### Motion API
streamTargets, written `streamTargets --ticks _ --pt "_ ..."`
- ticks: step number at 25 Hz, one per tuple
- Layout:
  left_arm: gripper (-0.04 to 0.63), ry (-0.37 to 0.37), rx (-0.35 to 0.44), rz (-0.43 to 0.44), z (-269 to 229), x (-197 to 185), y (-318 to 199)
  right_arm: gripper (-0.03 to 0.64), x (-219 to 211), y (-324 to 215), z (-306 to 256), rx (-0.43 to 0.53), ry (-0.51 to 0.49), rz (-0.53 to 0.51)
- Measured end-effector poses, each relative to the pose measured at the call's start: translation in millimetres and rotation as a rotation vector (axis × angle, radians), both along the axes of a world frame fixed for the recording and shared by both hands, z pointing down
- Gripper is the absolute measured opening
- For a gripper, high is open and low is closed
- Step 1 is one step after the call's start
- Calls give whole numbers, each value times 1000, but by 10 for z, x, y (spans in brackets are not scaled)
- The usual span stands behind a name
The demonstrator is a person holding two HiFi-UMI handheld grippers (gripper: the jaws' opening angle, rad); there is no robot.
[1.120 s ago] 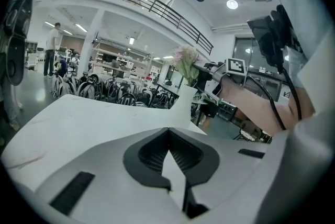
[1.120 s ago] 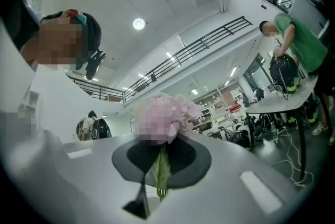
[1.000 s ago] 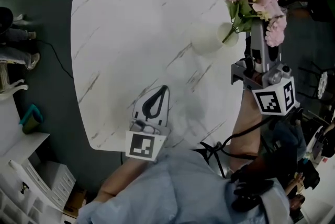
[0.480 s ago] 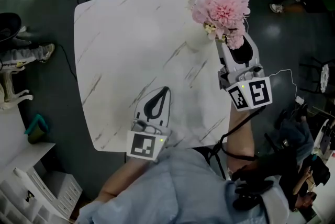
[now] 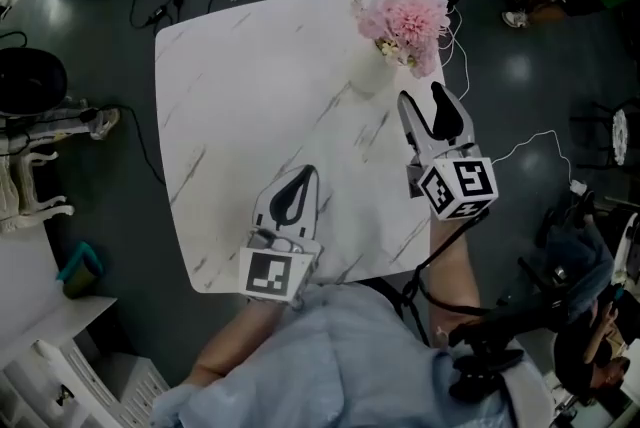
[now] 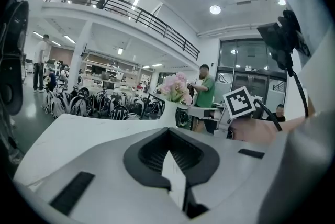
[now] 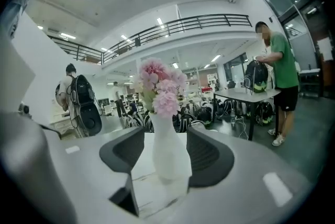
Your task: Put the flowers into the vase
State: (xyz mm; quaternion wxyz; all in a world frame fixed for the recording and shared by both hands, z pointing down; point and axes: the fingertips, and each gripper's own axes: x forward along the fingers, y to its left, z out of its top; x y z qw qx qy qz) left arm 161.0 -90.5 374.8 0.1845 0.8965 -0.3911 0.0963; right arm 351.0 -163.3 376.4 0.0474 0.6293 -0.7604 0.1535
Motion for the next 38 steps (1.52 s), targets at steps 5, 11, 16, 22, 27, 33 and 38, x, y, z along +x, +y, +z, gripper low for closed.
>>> streamTargets --ticks 5,11,16,22,27,33,38 --pt "5 -5 63 -15 -169 -156 4 230 -515 309 -68 -10 -40 -57" --pt "6 -3 127 -27 -349 -394 72 73 -1326 624 -274 16 -78 -140" --pt "5 15 153 -42 -450 -561 92 2 -1670 777 -381 18 -20 -146" --pt "5 53 201 -55 -532 -677 107 2 -1830 875 -434 29 12 -107" --pt "5 73 223 -53 -600 -732 113 0 -1904 882 -524 57 56 -117" --pt "5 77 238 -39 -642 -726 109 0 -1901 869 -615 79 51 -104" --pt "6 66 224 -11 -625 -666 121 0 -1876 873 -594 76 42 -103"
